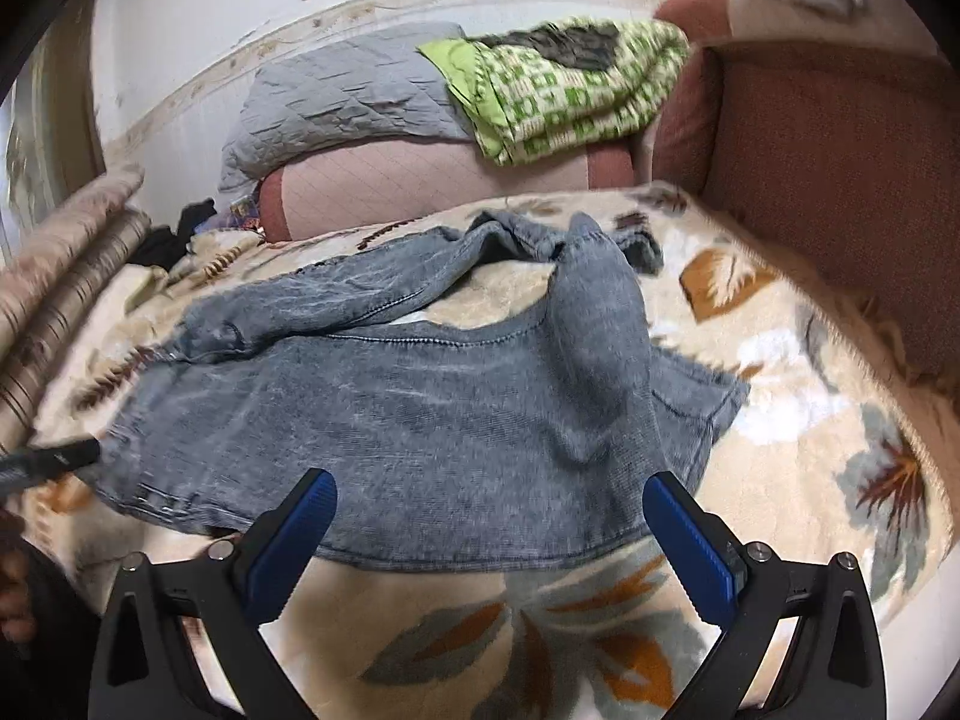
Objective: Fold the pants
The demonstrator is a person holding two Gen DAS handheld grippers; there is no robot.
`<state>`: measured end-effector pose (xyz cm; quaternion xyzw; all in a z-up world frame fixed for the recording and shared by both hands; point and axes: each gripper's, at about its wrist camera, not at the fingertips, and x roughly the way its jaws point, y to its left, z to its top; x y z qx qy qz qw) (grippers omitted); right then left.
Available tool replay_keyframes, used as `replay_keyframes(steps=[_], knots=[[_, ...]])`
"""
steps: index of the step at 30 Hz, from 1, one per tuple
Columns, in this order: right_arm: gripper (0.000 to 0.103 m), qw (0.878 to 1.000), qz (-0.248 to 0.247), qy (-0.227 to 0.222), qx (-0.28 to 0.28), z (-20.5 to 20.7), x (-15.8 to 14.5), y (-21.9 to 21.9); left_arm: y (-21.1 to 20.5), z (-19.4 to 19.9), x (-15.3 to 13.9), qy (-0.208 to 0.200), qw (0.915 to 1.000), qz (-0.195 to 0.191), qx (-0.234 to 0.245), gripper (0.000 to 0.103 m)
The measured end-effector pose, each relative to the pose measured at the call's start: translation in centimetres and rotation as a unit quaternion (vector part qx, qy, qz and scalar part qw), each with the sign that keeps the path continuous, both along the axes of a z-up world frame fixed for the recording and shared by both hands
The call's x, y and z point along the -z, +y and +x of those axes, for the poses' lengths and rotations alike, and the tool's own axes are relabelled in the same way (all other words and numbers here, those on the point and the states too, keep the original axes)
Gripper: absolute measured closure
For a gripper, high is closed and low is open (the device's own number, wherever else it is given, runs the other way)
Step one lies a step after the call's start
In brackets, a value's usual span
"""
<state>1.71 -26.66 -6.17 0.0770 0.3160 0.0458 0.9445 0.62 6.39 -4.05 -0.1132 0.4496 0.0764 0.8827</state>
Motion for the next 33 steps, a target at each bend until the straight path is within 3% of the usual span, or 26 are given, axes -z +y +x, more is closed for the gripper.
replay_keyframes(steps=[2, 5, 8, 11, 13, 16, 19, 21, 22, 23, 25, 27, 28, 33], knots=[[0.000, 0.999, 0.050, 0.010, 0.015, -0.4, -0.6, -3.0, 3.5, 0.5, 1.1, 0.020, 0.9981, -0.028, -0.052, 0.000], [0.000, 0.992, 0.096, 0.046, 0.060, 0.4, -1.0, -8.1, 6.4, 1.4, 2.4, 0.043, 0.9932, -0.054, -0.094, 0.000], [0.000, 0.983, 0.140, 0.073, 0.095, 2.5, -0.9, -12.6, 7.0, 2.5, 3.0, 0.048, 0.9937, -0.044, -0.091, 0.000], [0.000, 0.966, 0.209, 0.126, 0.082, 6.9, 0.5, -15.6, 7.1, 3.3, 3.8, 0.055, 0.9935, -0.045, -0.088, 0.000], [0.002, 0.959, 0.215, 0.166, 0.084, 9.7, 1.8, -16.0, 7.2, 3.4, 4.0, 0.049, 0.9935, -0.039, -0.095, 0.000], [0.027, 0.943, 0.230, 0.217, 0.101, 12.6, 4.1, -16.1, 7.2, 3.5, 4.0, 0.042, 0.9931, -0.043, -0.100, 0.000], [0.029, 0.945, 0.214, 0.220, 0.115, 13.6, 4.0, -15.4, 7.2, 3.3, 4.0, 0.037, 0.9925, -0.046, -0.108, 0.000], [0.036, 0.947, 0.190, 0.230, 0.117, 14.2, 3.8, -14.7, 7.2, 3.6, 4.0, 0.040, 0.9921, -0.042, -0.111, 0.000], [0.054, 0.948, 0.177, 0.234, 0.120, 14.4, 3.7, -14.5, 7.1, 3.7, 4.0, 0.044, 0.9918, -0.038, -0.114, 0.003], [0.078, 0.949, 0.165, 0.240, 0.121, 14.7, 3.8, -14.5, 7.0, 3.8, 3.9, 0.046, 0.9916, -0.027, -0.118, 0.008], [0.082, 0.950, 0.160, 0.242, 0.117, 15.0, 3.6, -14.5, 6.8, 4.2, 3.6, 0.048, 0.9920, -0.007, -0.117, 0.054], [0.085, 0.958, 0.128, 0.232, 0.109, 14.6, 2.5, -13.7, 7.1, 4.5, 3.2, 0.053, 0.9919, -0.008, -0.115, 0.075], [0.085, 0.962, 0.116, 0.225, 0.104, 14.4, 1.9, -13.3, 7.4, 4.6, 3.0, 0.052, 0.9919, -0.012, -0.115, 0.091], [0.086, 0.978, 0.074, 0.169, 0.097, 12.7, -2.7, -12.4, 8.3, 4.5, 1.0, 0.039, 0.9934, -0.001, -0.108, 0.094]])
